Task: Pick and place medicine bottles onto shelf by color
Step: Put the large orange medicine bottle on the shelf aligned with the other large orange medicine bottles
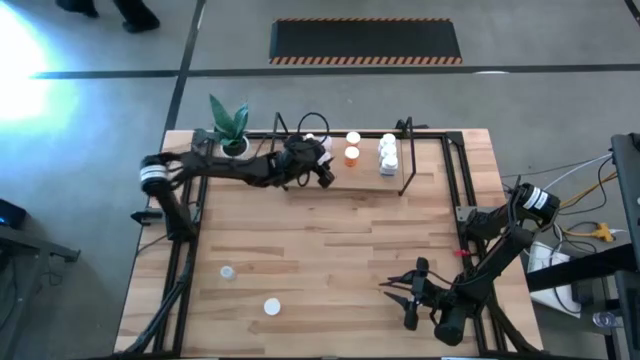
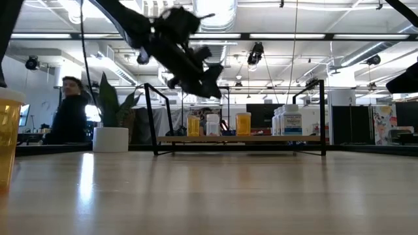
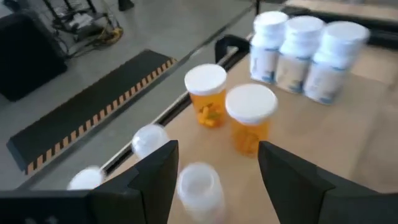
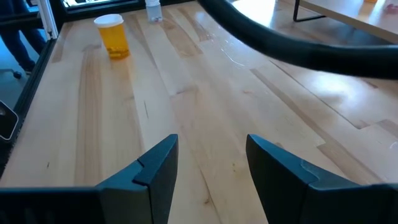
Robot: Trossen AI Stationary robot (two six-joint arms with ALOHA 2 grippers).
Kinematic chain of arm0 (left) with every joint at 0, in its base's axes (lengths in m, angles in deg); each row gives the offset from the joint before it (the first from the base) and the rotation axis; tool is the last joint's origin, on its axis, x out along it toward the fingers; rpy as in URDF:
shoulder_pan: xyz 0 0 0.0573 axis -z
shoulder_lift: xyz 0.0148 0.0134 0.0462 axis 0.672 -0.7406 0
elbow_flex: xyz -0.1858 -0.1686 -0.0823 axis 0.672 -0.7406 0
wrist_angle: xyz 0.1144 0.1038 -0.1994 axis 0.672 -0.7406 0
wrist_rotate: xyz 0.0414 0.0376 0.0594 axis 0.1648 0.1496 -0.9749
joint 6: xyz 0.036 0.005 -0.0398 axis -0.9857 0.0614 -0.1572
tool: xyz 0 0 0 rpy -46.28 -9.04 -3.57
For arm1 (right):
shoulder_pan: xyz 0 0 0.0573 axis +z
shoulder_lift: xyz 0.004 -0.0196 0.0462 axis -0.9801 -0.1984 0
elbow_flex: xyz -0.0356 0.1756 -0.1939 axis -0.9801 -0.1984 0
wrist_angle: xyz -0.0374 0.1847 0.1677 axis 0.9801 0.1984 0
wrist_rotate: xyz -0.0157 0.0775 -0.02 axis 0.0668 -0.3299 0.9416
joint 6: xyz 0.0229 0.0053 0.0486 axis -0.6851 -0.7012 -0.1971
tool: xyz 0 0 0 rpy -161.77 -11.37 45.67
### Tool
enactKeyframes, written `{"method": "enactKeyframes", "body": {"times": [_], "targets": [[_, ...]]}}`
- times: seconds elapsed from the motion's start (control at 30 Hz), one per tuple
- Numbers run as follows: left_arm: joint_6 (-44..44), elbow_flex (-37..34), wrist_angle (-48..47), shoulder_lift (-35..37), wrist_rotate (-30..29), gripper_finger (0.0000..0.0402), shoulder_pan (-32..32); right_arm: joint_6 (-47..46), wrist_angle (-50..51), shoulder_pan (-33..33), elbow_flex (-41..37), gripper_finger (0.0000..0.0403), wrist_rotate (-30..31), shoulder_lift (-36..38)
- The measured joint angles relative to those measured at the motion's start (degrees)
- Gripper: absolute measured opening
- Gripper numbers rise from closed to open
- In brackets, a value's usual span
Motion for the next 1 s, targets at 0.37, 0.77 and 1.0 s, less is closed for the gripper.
{"method": "enactKeyframes", "body": {"times": [0.37, 0.77, 1.0], "targets": [[-1.3, -0.5, -39.5, 22.3, 0.1, 0.0203, 20.2, 0.6, -0.2, 0.0, 0.0, 0.0180, 0.7, 0.0], [41.6, -6.0, -59.0, 29.7, 1.4, 0.0203, 57.3, 2.2, -0.2, -0.3, 0.0, 0.0180, 4.5, 0.0], [69.3, -12.6, -60.5, 28.0, 6.0, 0.0203, 71.8, 3.2, -0.2, -0.6, 0.0, 0.0180, 4.6, 0.0]]}}
